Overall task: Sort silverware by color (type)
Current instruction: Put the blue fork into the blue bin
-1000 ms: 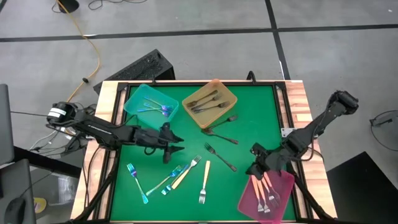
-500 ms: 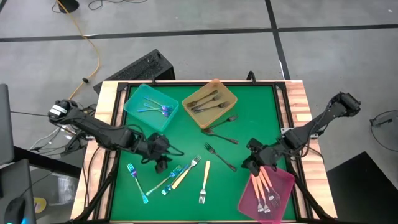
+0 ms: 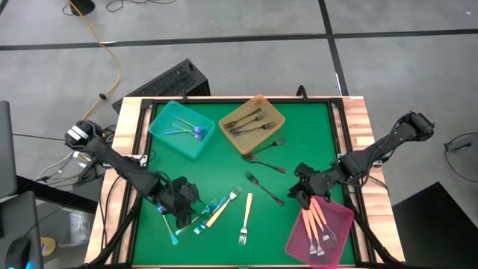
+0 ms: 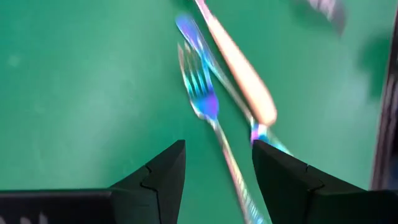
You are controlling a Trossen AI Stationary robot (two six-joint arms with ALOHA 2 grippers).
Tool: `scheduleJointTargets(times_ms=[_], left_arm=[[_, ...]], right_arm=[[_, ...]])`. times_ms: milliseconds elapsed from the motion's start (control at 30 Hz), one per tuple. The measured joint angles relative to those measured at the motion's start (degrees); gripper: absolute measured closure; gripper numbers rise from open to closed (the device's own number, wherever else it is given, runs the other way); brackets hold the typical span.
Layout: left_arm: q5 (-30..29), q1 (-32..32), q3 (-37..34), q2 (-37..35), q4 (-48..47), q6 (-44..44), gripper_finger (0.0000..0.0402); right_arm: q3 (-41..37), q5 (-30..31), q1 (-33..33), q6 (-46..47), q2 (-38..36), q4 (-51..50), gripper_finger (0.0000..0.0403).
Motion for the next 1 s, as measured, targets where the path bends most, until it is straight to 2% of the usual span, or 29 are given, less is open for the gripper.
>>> scheduleJointTargets(times_ms=[133, 233, 333, 467, 567, 667, 833, 1000], left_arm=[[1.6, -2.6, 0.0, 4.2, -0.6, 2.8, 0.0232], [6.3, -4.3, 0.0, 6.1, -2.2, 4.9, 0.0232], [11.2, -7.1, 0.0, 6.4, -5.1, 9.2, 0.0232], [13.4, -12.2, 0.0, 6.4, -9.8, 18.3, 0.0233], [12.6, -16.1, 0.0, 6.4, -14.0, 25.5, 0.0233], [8.9, -18.4, 0.0, 6.4, -16.9, 29.4, 0.0233], [5.6, -19.0, 0.0, 6.4, -16.0, 35.6, 0.0233], [6.5, -19.0, 0.0, 6.8, -13.8, 41.1, 0.0233]], right_arm=[[0.0, 0.1, -0.3, -1.4, 0.0, 0.0, 0.0255], [0.0, 0.3, -0.3, -2.3, 0.0, 0.0, 0.0255], [0.0, 0.5, -0.3, -4.6, 0.0, 0.0, 0.0255], [0.0, 2.7, -0.3, -5.8, 0.0, 0.0, 0.0255], [0.0, 4.6, -0.3, -6.6, 0.0, 0.0, 0.0255], [0.0, 5.0, -0.3, -7.2, 0.0, 0.1, 0.0255], [0.0, 5.0, -0.3, -7.2, 0.0, 0.1, 0.0255], [0.0, 5.0, -0.3, -7.2, 0.0, 0.1, 0.0255]])
